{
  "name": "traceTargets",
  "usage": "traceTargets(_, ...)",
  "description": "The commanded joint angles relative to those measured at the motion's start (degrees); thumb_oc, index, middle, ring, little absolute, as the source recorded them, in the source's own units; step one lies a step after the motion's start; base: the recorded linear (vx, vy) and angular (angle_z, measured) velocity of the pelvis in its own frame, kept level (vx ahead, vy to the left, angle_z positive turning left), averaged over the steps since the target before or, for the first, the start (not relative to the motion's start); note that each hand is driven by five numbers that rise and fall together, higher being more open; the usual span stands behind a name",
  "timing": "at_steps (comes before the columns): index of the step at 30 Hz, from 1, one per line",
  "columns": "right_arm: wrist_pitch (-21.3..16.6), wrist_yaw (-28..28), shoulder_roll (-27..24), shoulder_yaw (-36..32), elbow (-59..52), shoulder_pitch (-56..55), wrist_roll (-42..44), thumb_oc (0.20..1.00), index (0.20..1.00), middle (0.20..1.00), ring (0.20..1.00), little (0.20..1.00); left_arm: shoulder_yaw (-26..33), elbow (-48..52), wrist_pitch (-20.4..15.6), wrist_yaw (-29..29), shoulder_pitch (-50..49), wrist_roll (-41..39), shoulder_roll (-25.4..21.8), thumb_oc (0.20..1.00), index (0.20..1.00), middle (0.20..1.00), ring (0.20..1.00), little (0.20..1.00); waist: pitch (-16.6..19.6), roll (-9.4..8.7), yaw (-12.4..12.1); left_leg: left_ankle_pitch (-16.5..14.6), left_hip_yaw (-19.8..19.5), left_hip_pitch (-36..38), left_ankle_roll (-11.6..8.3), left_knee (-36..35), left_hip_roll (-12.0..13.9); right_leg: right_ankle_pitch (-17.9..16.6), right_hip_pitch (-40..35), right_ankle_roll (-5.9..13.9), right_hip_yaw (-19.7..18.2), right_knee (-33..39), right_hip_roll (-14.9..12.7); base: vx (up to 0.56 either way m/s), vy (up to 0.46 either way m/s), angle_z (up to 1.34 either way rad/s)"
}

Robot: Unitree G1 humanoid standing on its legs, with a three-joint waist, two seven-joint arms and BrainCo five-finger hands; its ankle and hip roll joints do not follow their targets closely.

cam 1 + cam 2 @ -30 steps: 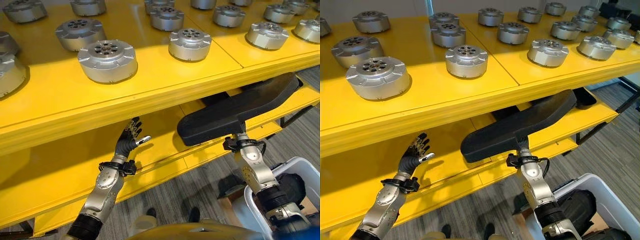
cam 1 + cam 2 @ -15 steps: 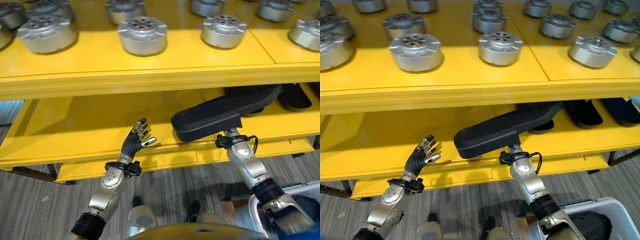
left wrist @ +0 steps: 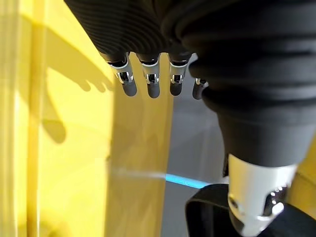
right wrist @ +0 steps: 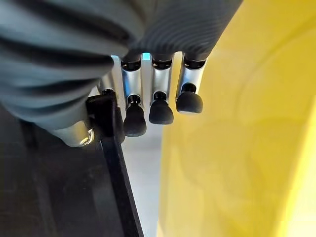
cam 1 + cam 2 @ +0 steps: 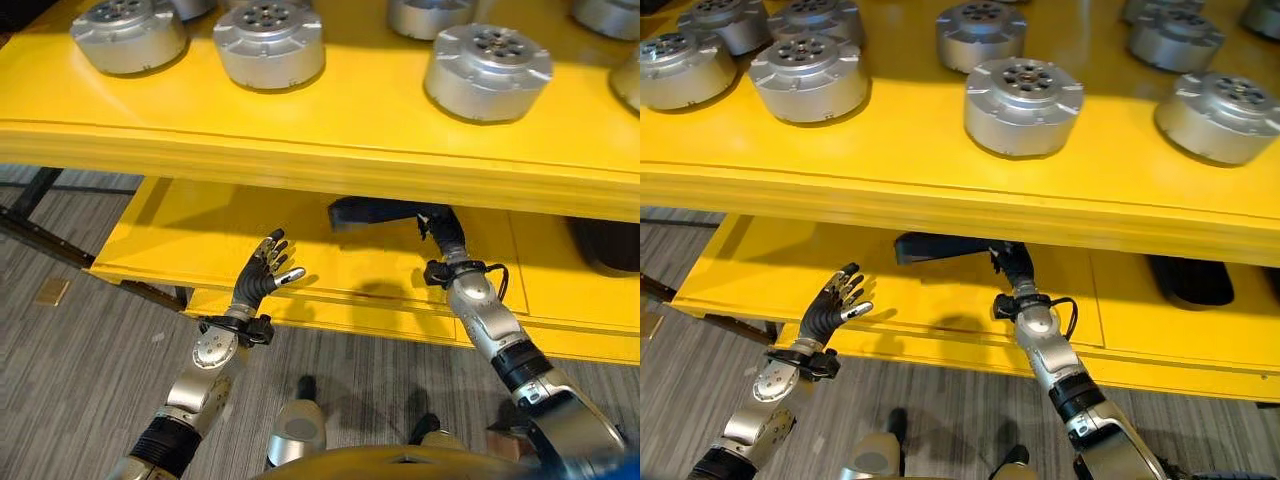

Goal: Move parts from the plastic box to the shelf.

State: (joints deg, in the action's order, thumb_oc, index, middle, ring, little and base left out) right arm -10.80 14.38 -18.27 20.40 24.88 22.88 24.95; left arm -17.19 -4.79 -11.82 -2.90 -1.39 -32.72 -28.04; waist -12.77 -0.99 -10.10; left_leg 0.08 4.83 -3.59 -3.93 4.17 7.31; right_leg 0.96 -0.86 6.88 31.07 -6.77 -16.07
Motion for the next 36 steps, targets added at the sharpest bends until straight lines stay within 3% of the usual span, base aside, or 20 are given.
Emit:
traceTargets(1, -3.0, 1.6, -1.2, -1.1, -1.1, 5.8, -2.1, 0.200, 0.200, 0.200, 0.200, 0.200, -0.6, 4.4, -3.8, -0.2, 1.8, -0.8, -1.7, 1.000, 1.000, 1.000, 1.000, 1.000, -0.2, -0.26, 0.7, 1.3, -0.9, -2.8, -1.54, 0.8, 2.9, 1.7, -1.3, -0.25, -2.7, -1.1, 1.9, 0.01, 0.032, 0.20)
traceTargets(11, -2.7, 4.8, -3.7, -2.8, 7.8, 13.2, -2.4, 0.200, 0.200, 0.200, 0.200, 0.200, -1.3, 5.6, -4.2, -1.4, 2.9, -1.2, -2.6, 1.000, 1.000, 1.000, 1.000, 1.000, -3.2, 0.02, 0.0, 1.7, -1.4, -5.0, -1.13, 0.9, 2.0, 0.8, 1.3, 0.25, -3.1, -1.4, 1.5, 0.00, 0.020, 0.02)
traceTargets(15, -2.4, 5.2, -5.7, -3.3, 9.8, 14.5, -3.3, 0.200, 0.200, 0.200, 0.200, 0.200, -1.2, 5.9, -4.4, -1.6, 2.8, -1.0, -2.5, 1.000, 1.000, 1.000, 1.000, 1.000, -4.1, -0.03, 0.8, 2.8, -0.7, -5.6, -0.62, 0.7, 1.9, -0.2, 2.5, -0.27, -3.0, -1.4, 1.3, -0.03, 0.020, -0.02)
traceTargets(22, -1.1, 4.1, -11.2, -2.7, 13.0, 14.8, -7.0, 0.200, 0.200, 0.200, 0.200, 0.200, -0.2, 6.5, -4.5, -1.2, 1.5, -0.8, -2.3, 1.000, 1.000, 1.000, 1.000, 1.000, -4.8, -0.85, 2.6, 2.2, 0.2, -5.5, -0.60, 1.5, 2.5, -0.1, 3.8, -0.31, -4.7, -2.3, 1.4, -0.02, 0.010, -0.10)
traceTargets(29, -0.6, 3.8, -16.4, -1.5, 16.2, 19.7, -8.7, 0.200, 0.200, 0.200, 0.200, 0.200, -0.7, 6.8, -5.1, -0.7, 2.2, -1.0, -2.9, 1.000, 1.000, 1.000, 1.000, 1.000, -6.8, -0.93, 3.7, 0.7, 0.8, -6.7, -0.77, 5.0, 2.9, 0.6, 6.1, -0.48, -6.6, -5.3, 0.9, -0.06, 0.013, -0.17)
traceTargets(36, 0.4, 4.1, -20.9, 0.6, 17.7, 28.1, -10.7, 0.200, 0.200, 0.200, 0.200, 0.200, -1.3, 6.9, -5.9, -1.5, 5.0, -1.2, -3.5, 1.000, 1.000, 1.000, 1.000, 1.000, -10.5, -0.26, 4.8, -4.3, 1.7, -12.0, -1.00, 17.0, 4.1, 3.5, 13.1, -0.64, -10.2, -16.5, -1.7, -0.10, 0.040, -0.15)
